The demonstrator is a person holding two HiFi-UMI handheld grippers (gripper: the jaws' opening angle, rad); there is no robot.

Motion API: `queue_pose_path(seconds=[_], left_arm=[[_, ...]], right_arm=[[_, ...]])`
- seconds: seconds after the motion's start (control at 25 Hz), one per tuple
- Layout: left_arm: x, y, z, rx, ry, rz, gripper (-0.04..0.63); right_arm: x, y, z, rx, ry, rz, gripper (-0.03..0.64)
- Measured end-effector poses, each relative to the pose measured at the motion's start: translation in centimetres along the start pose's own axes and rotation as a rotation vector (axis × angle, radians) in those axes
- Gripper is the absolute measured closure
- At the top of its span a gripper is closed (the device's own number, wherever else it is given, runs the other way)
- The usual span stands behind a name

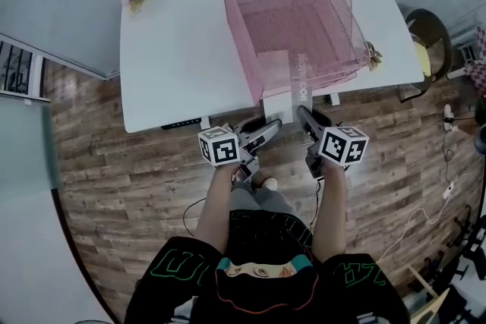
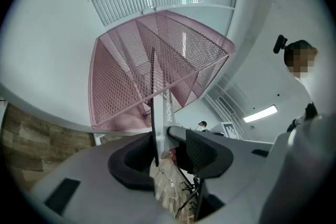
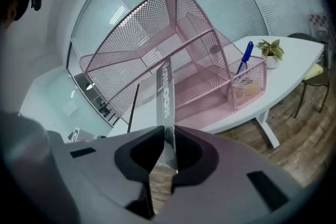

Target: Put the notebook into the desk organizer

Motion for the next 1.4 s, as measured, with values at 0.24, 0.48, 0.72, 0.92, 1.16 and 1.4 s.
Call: queue_pose_path(seconds=[0.24, 0.48, 0.72, 0.92, 1.16, 1.4], left_arm=[[0.6, -0.8, -1.0, -0.152, 0.058, -0.056, 0.424], [0.7, 0.5, 0.3, -0.077, 0.04, -0.05, 0.565], [0.8, 1.8, 0.7, -0.023, 0.035, -0.05, 0.595], [0.3, 2.4, 1.5, 0.035, 0.023, -0.013, 0.595], [0.2, 2.6, 1.5, 0.047, -0.002, 0.009, 0.595], [0.2, 2.1, 1.0, -0.004, 0.006, 0.008, 0.595]], right_arm=[[-0.9, 0.6, 1.0, -0.008, 0.003, 0.007, 0.581], [-0.8, 0.9, 3.0, 0.033, -0.047, -0.004, 0.543], [-0.4, 0.0, 4.1, 0.152, -0.074, -0.088, 0.393], [0.6, -1.1, 2.4, 0.06, -0.093, -0.112, 0.395], [0.2, -1.0, 0.7, -0.069, -0.095, -0.13, 0.513], [0.0, 0.7, 3.0, -0.024, -0.113, -0.175, 0.588]])
Point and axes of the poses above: the fingertips, and each gripper's own axes: y forward along the fingers, x to its right, z out of its top, the point moved 5 cm from there along -y, backward along the fingers, and after that the axes turned 4 degrees about -y, right-handed, at the moved point
